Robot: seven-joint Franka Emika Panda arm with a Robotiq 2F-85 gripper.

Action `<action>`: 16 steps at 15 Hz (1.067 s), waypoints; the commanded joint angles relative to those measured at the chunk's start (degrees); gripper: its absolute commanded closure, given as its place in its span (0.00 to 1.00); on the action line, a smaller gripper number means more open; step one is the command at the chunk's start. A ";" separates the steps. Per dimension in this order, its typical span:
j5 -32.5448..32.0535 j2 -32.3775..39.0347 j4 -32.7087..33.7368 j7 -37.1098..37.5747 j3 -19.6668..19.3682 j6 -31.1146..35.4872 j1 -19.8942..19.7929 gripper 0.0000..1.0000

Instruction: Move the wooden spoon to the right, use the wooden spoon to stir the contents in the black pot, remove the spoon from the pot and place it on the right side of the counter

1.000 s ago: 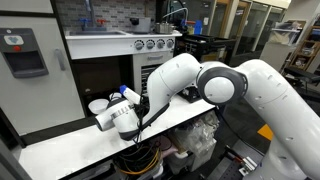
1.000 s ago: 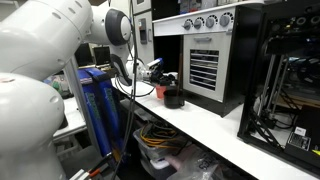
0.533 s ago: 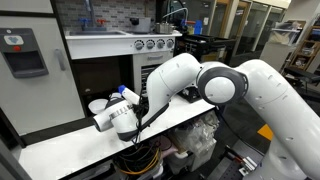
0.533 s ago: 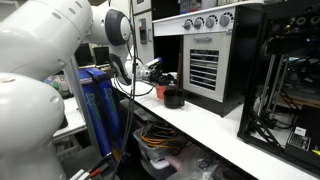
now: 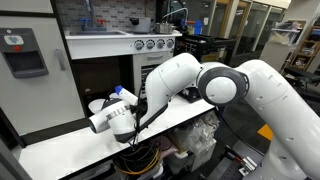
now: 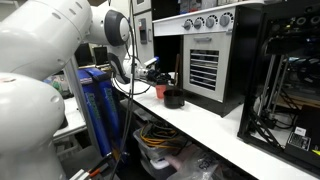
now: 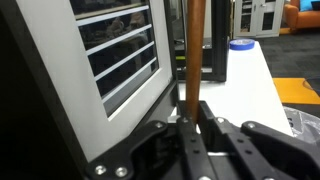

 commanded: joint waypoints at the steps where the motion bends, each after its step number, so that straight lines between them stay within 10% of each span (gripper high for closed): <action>1: 0.62 1.22 1.86 -0.16 0.16 0.88 0.02 0.97; 16: 0.05 0.49 -0.14 -0.13 -2.46 -0.93 -1.68 0.97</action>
